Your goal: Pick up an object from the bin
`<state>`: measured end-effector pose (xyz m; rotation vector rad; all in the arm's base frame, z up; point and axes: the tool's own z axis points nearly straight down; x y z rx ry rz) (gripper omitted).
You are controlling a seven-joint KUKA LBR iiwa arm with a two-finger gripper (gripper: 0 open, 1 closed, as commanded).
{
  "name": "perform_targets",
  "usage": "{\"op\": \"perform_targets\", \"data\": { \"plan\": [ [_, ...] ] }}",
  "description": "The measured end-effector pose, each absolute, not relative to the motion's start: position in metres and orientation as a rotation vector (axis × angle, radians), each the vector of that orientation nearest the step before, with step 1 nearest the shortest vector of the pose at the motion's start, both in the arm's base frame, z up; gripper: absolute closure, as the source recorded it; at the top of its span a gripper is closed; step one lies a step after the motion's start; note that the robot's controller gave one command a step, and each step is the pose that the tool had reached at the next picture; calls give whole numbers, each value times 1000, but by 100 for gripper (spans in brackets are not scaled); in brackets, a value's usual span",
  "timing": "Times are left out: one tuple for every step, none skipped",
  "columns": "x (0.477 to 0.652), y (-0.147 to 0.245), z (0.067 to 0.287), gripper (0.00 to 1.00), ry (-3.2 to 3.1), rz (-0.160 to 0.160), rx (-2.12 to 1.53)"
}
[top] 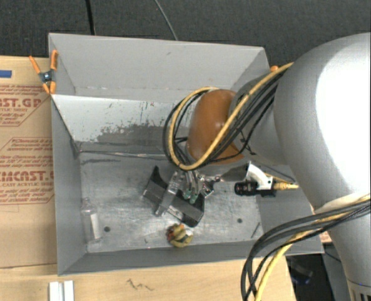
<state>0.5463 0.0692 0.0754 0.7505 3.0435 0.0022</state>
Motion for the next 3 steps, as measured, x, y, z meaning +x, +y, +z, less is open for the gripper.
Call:
{"op": "perform_targets", "data": {
  "plan": [
    [544, 69, 83, 100, 3054, -3, 752],
    [543, 69, 95, 100, 3060, -6, 753],
    [543, 69, 114, 100, 3060, -6, 753]
  ]
}}
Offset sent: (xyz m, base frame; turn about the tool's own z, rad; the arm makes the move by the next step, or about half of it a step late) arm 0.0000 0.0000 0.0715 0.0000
